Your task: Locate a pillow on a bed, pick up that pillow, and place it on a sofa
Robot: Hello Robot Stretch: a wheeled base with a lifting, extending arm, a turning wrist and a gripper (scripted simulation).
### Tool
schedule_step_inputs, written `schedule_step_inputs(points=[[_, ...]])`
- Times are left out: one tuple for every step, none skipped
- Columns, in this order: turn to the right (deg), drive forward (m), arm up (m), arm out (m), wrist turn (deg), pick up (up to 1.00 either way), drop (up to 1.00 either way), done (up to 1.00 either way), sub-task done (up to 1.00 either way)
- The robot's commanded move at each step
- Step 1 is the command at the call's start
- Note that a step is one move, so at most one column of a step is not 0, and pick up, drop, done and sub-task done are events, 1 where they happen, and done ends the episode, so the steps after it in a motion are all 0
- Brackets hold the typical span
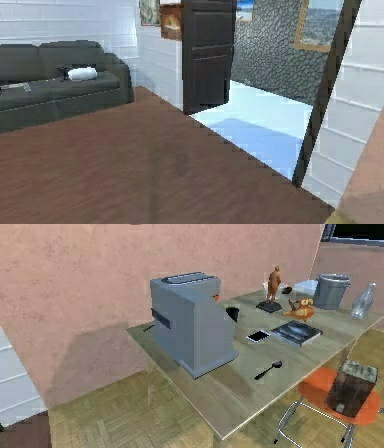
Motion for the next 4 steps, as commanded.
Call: schedule_step_inputs(points=[[15.0, 0.0, 0.0, 0.0, 0.0, 0.0, 0.0, 0.0, 0.0], [0.0, 1.0, 0.0, 0.0, 0.0, 0.0, 0.0, 0.0, 0.0], [0.0, 0.7, 0.0, 0.0, 0.0, 0.0, 0.0, 0.0, 0.0], [36.0, 0.0, 0.0, 0.0, 0.0, 0.0, 0.0, 0.0, 0.0]])
